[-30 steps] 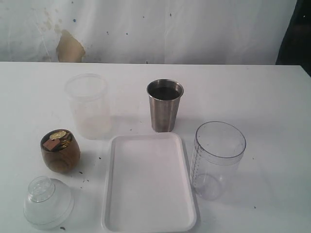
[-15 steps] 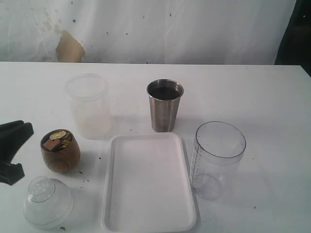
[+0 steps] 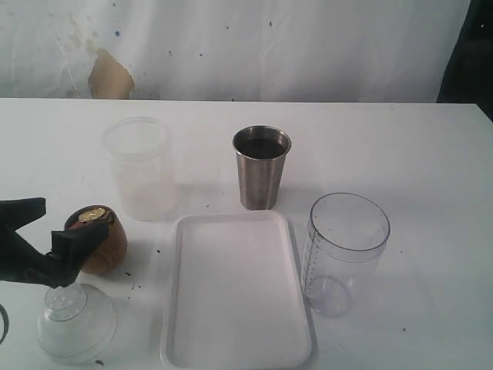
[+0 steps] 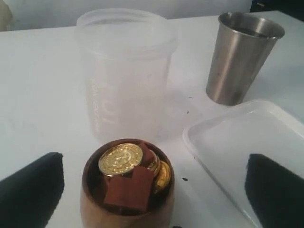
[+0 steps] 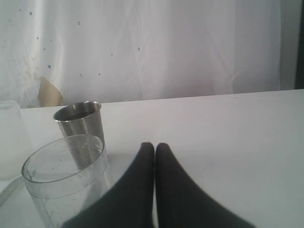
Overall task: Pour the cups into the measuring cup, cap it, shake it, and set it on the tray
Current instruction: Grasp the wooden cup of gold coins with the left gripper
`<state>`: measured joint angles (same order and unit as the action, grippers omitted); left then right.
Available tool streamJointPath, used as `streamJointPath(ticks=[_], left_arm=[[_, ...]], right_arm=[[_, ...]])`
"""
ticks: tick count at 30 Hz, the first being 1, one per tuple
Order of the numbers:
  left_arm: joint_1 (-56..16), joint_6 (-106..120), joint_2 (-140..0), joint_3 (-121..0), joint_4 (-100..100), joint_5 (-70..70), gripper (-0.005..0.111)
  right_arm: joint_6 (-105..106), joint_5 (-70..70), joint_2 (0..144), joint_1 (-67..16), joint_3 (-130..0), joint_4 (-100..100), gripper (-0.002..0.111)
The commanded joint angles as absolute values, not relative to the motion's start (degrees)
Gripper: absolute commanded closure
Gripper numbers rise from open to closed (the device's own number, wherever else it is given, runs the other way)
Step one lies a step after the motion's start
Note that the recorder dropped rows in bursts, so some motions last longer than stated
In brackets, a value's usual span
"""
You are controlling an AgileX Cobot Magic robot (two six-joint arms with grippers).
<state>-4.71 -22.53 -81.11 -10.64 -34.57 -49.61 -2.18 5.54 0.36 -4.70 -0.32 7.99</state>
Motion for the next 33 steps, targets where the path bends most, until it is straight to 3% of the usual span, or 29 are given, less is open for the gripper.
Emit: streamJointPath(ticks=[1,33], left_arm=[[-4.75,-22.1,-86.02,-13.38,-34.32,-49.53,0.003],[-4.75,-16.42,-103.2,-19.51,-33.2,-53.14,0.003]], right_arm=[[-2.21,5.09,0.0,-5.08,0.0,7.92,0.108],[-2.21,5.09,0.0,-5.08,0.0,7.92,0.108]])
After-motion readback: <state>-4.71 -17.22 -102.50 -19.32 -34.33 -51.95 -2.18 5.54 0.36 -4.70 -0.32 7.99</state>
